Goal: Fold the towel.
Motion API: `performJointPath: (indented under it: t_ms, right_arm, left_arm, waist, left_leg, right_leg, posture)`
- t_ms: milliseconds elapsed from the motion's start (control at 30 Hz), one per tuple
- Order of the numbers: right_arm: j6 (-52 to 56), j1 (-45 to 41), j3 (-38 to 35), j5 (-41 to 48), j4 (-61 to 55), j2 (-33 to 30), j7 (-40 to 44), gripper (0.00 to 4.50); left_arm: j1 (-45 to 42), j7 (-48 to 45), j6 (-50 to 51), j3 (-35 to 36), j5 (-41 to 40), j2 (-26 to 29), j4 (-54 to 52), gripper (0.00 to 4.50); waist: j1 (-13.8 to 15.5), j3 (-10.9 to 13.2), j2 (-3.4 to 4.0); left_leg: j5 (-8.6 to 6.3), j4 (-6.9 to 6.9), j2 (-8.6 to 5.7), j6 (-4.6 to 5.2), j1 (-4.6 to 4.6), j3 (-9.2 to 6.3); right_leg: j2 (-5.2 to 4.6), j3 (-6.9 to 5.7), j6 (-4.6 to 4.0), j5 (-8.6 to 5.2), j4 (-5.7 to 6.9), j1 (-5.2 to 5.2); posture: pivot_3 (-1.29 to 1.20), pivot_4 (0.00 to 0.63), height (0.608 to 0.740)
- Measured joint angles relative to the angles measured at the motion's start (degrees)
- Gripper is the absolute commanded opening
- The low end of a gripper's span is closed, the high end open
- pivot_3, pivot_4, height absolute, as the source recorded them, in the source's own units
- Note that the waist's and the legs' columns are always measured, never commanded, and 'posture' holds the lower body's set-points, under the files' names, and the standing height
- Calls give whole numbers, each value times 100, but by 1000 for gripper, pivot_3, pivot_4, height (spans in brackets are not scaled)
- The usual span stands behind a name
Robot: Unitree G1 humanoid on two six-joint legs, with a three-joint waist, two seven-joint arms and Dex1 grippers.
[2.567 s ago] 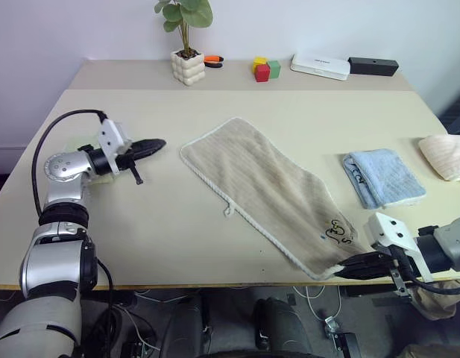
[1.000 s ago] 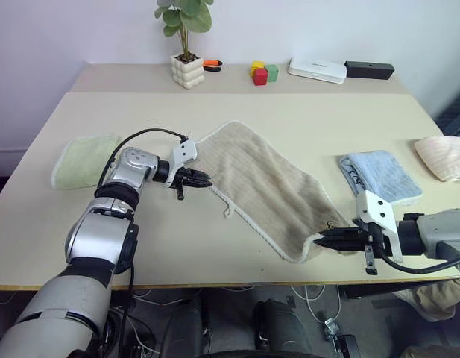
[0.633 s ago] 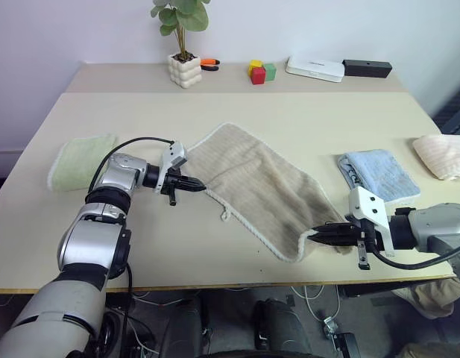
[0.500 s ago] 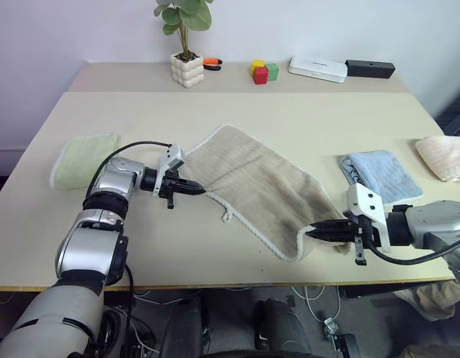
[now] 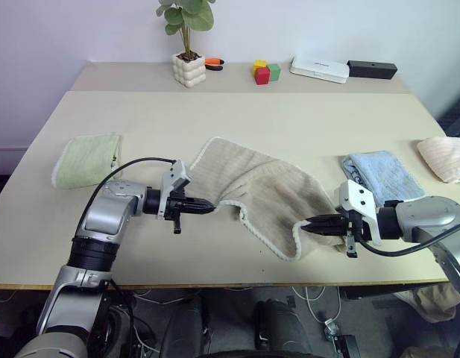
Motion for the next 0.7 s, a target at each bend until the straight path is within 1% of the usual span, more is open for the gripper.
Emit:
performJointPath:
  t_ms: [100,200,267,400,467,567,700]
  right_arm:
    - [-1,-3,3,-6,26,6,11,0]
    - [-1,-2,4,-7,26,7,23,0]
    - [-1,-2,4,-7,26,7,28,0]
    - [0,-1,4,-16,26,8,26,0]
    - [0,-2,4,-16,23,9,23,0]
    - [2,2,4,-18,20,9,18,0]
    - [3,4,4,-21,17,9,-2,0]
  left_arm:
    - [4,111,-187,-1,-108,-39,5,869]
    - [-14,165,-494,-7,-147,-45,32,2390]
    - [-17,80,-722,-37,-169,86,110,3289]
    - [-63,-395,-1202,-41,-236,612,341,3289]
    - [-91,-523,-1391,-32,-236,740,471,3289]
    - [-250,-577,-2362,-32,-51,1074,1162,3289]
    - [-559,-579,-3482,-49,235,1258,1996,3289]
  waist:
    - [-2,0,0]
    - [-5,0,0]
    - [-8,0,1]
    - [-11,0,2]
    - [4,0,2]
    - [-4,0,1]
    - [-4,0,2]
  left_leg:
    - [0,0,0,0,0,1]
    - [0,-1,0,0,1,1]
    - [0,-1,0,0,1,1]
    - [0,-3,0,0,1,3]
    - [0,-2,0,0,0,3]
    - [0,-3,0,0,-1,3]
    - [-1,-3,-1,0,-2,9]
  right_leg:
    - [0,1,0,0,-1,0]
    - [0,1,0,0,0,0]
    - [0,0,-1,0,-1,0]
    - [0,1,-1,-1,-1,-3]
    - [-2,0,-3,-1,-2,-2]
    - [-3,0,-12,-5,-3,-5]
    - [-6,-1,-8,-3,-4,-5]
  posture:
    - [0,150,735]
    - [0,150,735]
    - [0,150,735]
    - [0,150,735]
    - [0,150,735]
    - [0,150,735]
    - [0,150,735]
